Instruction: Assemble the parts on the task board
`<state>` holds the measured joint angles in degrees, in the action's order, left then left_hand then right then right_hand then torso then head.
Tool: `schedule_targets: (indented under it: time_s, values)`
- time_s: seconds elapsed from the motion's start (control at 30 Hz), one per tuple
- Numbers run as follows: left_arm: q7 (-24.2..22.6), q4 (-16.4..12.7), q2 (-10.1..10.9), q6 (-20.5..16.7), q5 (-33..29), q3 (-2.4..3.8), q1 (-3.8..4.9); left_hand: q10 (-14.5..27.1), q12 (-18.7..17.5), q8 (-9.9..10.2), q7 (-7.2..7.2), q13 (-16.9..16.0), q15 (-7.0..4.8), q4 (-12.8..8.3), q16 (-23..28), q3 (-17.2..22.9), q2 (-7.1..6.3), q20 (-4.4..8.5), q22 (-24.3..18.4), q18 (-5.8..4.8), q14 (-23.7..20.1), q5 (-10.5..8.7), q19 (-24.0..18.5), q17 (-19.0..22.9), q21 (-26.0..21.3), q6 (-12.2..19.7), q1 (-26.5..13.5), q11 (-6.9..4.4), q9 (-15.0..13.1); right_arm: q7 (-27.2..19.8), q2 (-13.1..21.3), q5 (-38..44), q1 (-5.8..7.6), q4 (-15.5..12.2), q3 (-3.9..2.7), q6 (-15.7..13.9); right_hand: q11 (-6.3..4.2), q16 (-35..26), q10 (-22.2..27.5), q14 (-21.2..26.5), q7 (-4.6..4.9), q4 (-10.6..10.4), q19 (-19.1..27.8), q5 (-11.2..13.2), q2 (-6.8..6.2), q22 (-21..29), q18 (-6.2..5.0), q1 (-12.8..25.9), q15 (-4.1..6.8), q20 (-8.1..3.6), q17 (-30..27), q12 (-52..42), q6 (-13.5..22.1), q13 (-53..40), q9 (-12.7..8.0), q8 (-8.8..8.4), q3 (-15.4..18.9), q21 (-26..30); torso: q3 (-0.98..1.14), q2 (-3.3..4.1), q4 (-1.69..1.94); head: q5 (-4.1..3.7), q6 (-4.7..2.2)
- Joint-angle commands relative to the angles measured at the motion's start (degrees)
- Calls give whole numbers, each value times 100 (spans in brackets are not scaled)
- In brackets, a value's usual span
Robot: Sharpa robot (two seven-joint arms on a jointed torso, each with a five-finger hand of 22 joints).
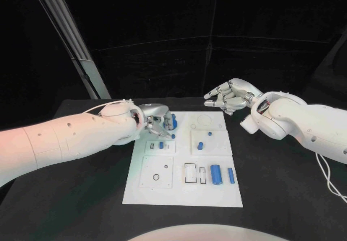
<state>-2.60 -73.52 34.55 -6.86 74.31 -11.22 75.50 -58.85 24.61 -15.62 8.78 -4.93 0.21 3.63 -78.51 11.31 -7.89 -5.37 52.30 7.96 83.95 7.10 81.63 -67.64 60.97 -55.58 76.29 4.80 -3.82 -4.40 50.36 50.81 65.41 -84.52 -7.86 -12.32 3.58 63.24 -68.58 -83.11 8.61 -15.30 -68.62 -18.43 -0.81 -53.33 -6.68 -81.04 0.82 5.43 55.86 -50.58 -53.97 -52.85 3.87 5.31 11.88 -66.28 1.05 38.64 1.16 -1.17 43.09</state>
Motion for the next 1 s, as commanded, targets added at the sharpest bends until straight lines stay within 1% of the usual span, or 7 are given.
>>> schedule_targets:
  time_s: [0.03, 0.23, 0.37, 0.5, 0.77, 0.93, 1.0]
  values:
    - [297, 79, 112, 454, -1338, 59, 124, -169, 186, -81, -20, -93, -61, 242, 53, -159, 63, 17, 72, -101, 130, -10, 31, 177, 53, -127, -314, -37, -31, -54, 2, 11, 10, -3, -3, -47, -1, -33, 33, -50, 5, 12, 21, -47, 53, -4, -88, -6, 2, 4, 7, -36, 42, 2, 7, 39, 34, 19, 2, -2, 5, 2, -15]
    - [773, 343, 208, 1288, -2102, 99, 332, -157, 602, -160, -54, -341, -115, 485, -53, -458, 222, 51, 282, -131, 141, -18, 10, 66, 209, -86, -423, -70, -46, -44, -5, 11, 10, 5, -3, -39, -1, -33, 29, -51, 6, 6, 16, -56, 63, -8, -87, -3, 2, 3, 11, -44, 41, -2, 7, 41, 37, 17, -1, 7, -8, 24, -23]
    - [1025, 479, 219, 1546, -2265, 107, 436, -296, 1295, -282, -116, -742, -157, 670, -574, -744, 258, 87, 568, -168, 340, -18, 41, -915, 436, -61, -463, -157, -80, -42, -14, 11, 10, 16, -3, -33, -1, -30, 29, -53, 6, 1, 16, -62, 70, -7, -87, 0, 2, 3, 17, -46, 41, -2, 7, 43, 38, 19, -7, 9, -8, 25, -20]
    - [1327, 654, 163, 1869, -2118, 110, 524, 62, 2560, -740, -222, -1534, -212, 945, -917, -1125, 366, 158, 937, -219, 472, -3, 94, -1609, 734, 78, -394, -215, -265, -38, -26, 11, 10, 26, -3, -25, -1, -30, 29, -53, 6, 1, 16, -62, 70, -7, -87, 0, 2, 3, 17, -46, 41, -2, 7, 43, 38, 19, -3, 9, -9, 39, -17]
    - [2167, 1154, -130, 2968, -1516, 107, 599, 149, 3639, -1391, -254, -2146, -249, 1287, -1070, -1551, 661, 181, 1170, -245, 554, -17, 105, -2005, 894, 424, -528, -297, -549, -24, -47, 11, 10, 40, -3, -9, -1, -27, 24, -55, 6, -7, 14, -74, 83, -6, -87, 4, 2, 3, 25, -56, 41, -8, 7, 45, 40, 20, 3, 10, -13, 74, 14]
    - [2410, 1410, -312, 3025, -1439, 98, 594, -454, 4764, -2131, -376, -3763, -341, 1304, -1149, -1881, 859, 237, 1403, -283, 604, -67, 157, -2234, 1057, 565, -747, -380, -931, -22, -57, 11, 10, 41, -3, -6, -1, -27, 24, -55, 6, -7, 14, -74, 83, -6, -87, 4, 2, 3, 25, -56, 41, -8, 7, 45, 40, 20, -4, 11, -5, 83, 19]
    - [2475, 1485, -372, 2996, -1428, 96, 585, -605, 4943, -2337, -407, -4096, -358, 1310, -1149, -1957, 946, 256, 1492, -301, 605, -81, 183, -2236, 1122, 572, -849, -419, -1055, -22, -61, 11, 10, 42, -3, -6, -1, -27, 24, -55, 6, -7, 14, -74, 83, -6, -87, 4, 2, 3, 25, -56, 41, -8, 7, 45, 40, 20, -2, 11, -8, 90, 18]
